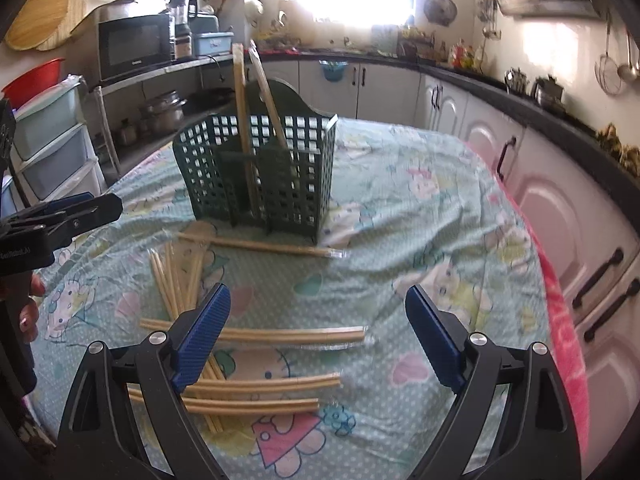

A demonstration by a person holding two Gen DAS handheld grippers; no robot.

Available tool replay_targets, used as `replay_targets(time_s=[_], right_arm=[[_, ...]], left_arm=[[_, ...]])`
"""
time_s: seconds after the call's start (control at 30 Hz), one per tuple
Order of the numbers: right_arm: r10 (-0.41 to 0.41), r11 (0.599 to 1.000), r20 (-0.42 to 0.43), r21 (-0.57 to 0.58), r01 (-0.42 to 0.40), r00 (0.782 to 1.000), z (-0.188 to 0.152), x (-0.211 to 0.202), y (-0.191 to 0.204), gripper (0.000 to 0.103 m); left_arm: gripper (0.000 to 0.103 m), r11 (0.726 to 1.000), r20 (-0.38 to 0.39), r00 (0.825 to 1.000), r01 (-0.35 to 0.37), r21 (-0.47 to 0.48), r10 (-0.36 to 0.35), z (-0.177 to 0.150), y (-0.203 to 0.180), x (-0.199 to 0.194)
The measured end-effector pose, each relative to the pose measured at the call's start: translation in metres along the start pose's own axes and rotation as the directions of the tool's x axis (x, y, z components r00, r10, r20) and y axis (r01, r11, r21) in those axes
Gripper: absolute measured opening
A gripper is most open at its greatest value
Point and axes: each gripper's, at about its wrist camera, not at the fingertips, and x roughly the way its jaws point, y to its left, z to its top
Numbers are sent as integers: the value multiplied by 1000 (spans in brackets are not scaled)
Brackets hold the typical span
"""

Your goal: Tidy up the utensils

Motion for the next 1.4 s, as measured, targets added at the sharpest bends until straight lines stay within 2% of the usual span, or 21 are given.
replay_targets(time_s=[0.2, 0.37, 0.43, 0.6, 0.67, 0.77, 0.87, 1.03, 1.1, 1.17, 1.2, 1.3, 1.4], right_arm=[[16, 997, -86, 80, -10, 996, -10, 15, -6, 85], [67, 979, -177, 200, -31, 982, -15, 34, -17, 73], [109, 961, -220, 274, -46, 969, -17, 45, -23, 70], [138, 936, -277, 350, -34, 951, -18, 64, -30, 63], [142, 927, -277, 375, -29, 950, -16, 68, -33, 63], [152, 912, -273, 410, -28, 950, -12, 73, -35, 60], [160, 891, -270, 454, -21, 950, -8, 79, -41, 51], [181, 852, -260, 523, -19, 948, -4, 87, -58, 34], [196, 835, -258, 550, -23, 946, -4, 89, -66, 27], [212, 818, -254, 574, -29, 944, -3, 91, -71, 22], [224, 808, -251, 589, -35, 942, -3, 92, -75, 20], [242, 790, -243, 612, -46, 939, -4, 94, -82, 14], [254, 781, -229, 621, -60, 940, -2, 94, -85, 12]], left_arm=[[93, 1000, -68, 998, 10, -13, -11, -11, -1, 19], [92, 997, -140, 989, 46, -61, -54, -15, 4, 38], [82, 993, -169, 982, 65, -96, -81, -15, 9, 46], [63, 981, -229, 966, 83, -175, -122, -13, 22, 65], [60, 976, -248, 960, 82, -200, -131, -13, 27, 73], [51, 967, -269, 951, 88, -239, -153, -12, 33, 84], [41, 960, -279, 945, 95, -264, -170, -12, 37, 90], [32, 952, -279, 942, 101, -289, -185, -8, 42, 96], [24, 949, -282, 941, 101, -299, -189, -6, 46, 98], [20, 945, -287, 938, 103, -310, -197, -6, 49, 100], [15, 944, -287, 937, 106, -312, -200, -6, 50, 100], [10, 940, -291, 931, 123, -319, -221, -6, 52, 100], [7, 937, -283, 930, 140, -321, -236, -5, 53, 98]])
